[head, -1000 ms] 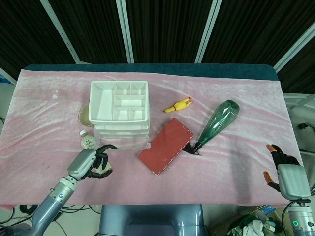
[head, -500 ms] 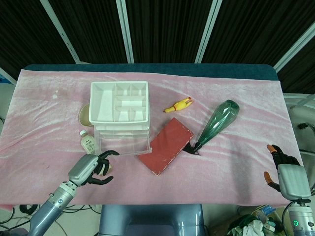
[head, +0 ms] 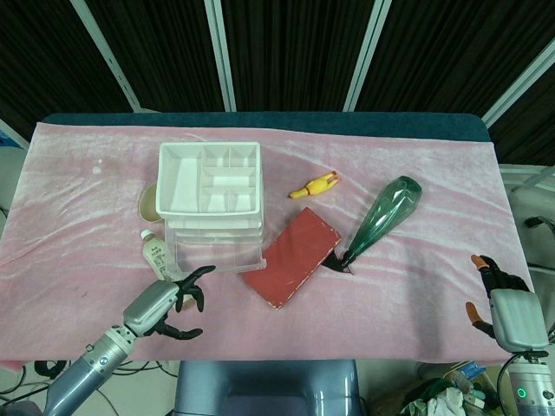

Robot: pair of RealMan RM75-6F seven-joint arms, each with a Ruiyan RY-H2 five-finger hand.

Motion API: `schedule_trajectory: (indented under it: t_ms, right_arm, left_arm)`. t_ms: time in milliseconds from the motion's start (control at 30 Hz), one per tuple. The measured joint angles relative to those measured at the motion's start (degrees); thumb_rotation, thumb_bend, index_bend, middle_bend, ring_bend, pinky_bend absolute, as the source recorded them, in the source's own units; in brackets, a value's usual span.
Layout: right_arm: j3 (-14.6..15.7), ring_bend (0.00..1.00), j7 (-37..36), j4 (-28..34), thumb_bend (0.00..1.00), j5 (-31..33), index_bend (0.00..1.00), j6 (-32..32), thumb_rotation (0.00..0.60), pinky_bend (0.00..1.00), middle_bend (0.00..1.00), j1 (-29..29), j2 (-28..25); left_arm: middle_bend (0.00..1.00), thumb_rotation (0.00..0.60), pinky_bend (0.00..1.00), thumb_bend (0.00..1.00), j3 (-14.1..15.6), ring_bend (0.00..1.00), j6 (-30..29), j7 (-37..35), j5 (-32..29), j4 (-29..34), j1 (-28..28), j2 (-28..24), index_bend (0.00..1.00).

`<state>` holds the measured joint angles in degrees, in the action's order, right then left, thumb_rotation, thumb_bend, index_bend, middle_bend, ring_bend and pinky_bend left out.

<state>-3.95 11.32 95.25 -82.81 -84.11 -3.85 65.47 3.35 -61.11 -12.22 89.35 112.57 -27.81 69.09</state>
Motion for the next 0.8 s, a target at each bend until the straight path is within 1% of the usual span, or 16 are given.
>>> schedule_trajectory:
  t_ms: [133, 233, 333, 400, 467, 567, 633, 733, 800]
  right_arm:
    - [-0.01, 0.28, 0.01, 0.12, 0.29, 0.2, 0.15, 0.14, 0.6, 0.28, 0.13, 0.0, -0.11]
    - [-0.04, 0.28, 0.05, 0.15, 0.29, 0.17, 0.15, 0.01, 0.6, 0.28, 0.13, 0.03, -0.14]
    - [-0.1, 0.28, -0.08, 0.02, 0.29, -0.07, 0.15, -0.41, 0.6, 0.28, 0.13, 0.11, -0.17]
    - [-0.11, 0.28, -0.24, -0.07, 0.29, -0.26, 0.15, -0.57, 0.6, 0.28, 0.13, 0.15, -0.17]
    - [-0.09, 0.28, -0.39, -0.11, 0.28, -0.47, 0.15, -0.67, 0.6, 0.28, 0.13, 0.16, -0.18]
    - [-0.02, 0.28, -0.56, -0.31, 0.28, -1.05, 0.15, -0.98, 0.6, 0.28, 0.13, 0.17, -0.11]
    - [0.06, 0.28, -0.69, -0.46, 0.28, -1.47, 0.15, -1.18, 0.6, 0.28, 0.13, 0.18, -0.04]
    - [0.17, 0.28, -0.91, -0.63, 0.26, -1.98, 0.15, -1.43, 0.6, 0.28, 0.13, 0.2, 0.0]
    - [0.23, 0.28, -1.22, -0.78, 0.25, -2.48, 0.15, -1.66, 0.6, 0.27, 0.13, 0.21, -0.02]
  left_arm:
    - [0.46, 0.6, 0.54, 0.16, 1.75, 0.33, -2.67, 0.06, 4.95, 1.44, 1.21, -2.57, 0.0]
    - [0.44, 0.6, 0.53, 0.16, 2.75, 0.33, -6.85, 3.02, 8.28, 2.18, 3.28, -3.85, 0.0]
    - [0.37, 0.6, 0.5, 0.16, 3.31, 0.31, -12.41, 8.52, 10.36, 2.52, 6.38, -4.81, 0.01]
    - [0.33, 0.6, 0.47, 0.15, 3.62, 0.27, -16.62, 13.2, 11.42, 2.64, 9.04, -5.47, 0.03]
    - [0.31, 0.6, 0.42, 0.12, 3.8, 0.21, -20.55, 17.69, 11.89, 2.7, 11.77, -6.14, 0.04]
    - [0.24, 0.6, 0.37, 0.11, 3.71, 0.13, -25.28, 23.39, 11.15, 2.39, 15.86, -6.94, 0.04]
    - [0.21, 0.6, 0.34, 0.11, 3.56, 0.11, -27.11, 25.73, 9.62, 2.08, 17.98, -7.35, 0.04]
    - [0.19, 0.6, 0.31, 0.11, 3.3, 0.1, -28.09, 26.85, 5.7, 1.68, 19.76, -8.22, 0.05]
    - [0.19, 0.6, 0.25, 0.1, 3.1, 0.05, -28.24, 26.3, 2.56, 1.23, 20.72, -9.03, 0.05]
